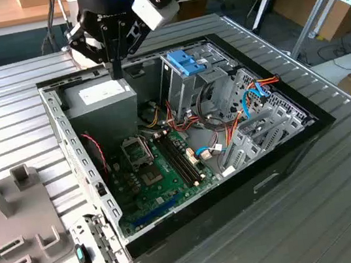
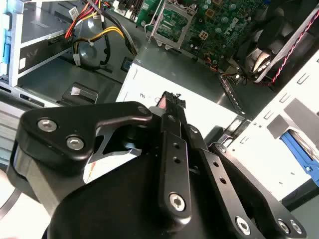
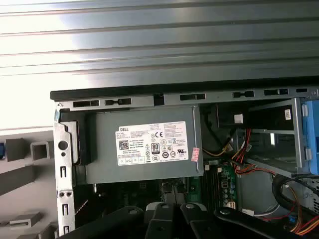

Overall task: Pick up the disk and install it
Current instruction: 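Reach for the disk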

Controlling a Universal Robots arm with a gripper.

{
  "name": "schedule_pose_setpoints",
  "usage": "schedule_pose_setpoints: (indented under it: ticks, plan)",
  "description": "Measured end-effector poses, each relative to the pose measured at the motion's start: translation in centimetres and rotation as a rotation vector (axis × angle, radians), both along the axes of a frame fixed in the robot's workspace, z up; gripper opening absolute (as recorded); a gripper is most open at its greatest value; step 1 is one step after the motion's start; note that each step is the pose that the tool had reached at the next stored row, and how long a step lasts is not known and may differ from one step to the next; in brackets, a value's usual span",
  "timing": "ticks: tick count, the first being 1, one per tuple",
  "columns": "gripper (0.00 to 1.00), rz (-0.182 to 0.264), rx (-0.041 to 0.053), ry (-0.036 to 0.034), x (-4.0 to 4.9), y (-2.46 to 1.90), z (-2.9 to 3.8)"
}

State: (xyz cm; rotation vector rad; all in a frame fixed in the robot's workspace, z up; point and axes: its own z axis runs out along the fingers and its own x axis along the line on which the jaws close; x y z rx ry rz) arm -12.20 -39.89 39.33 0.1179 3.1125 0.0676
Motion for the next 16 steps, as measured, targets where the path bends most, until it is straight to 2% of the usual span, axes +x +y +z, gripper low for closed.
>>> schedule_pose_setpoints:
  ticks: [13,16]
  plan:
    - [0.11,0.000,0.0000,0.0000,-0.02,0.00,0.00]
    - [0.11,0.000,0.0000,0.0000,-0.33,0.00,0.00]
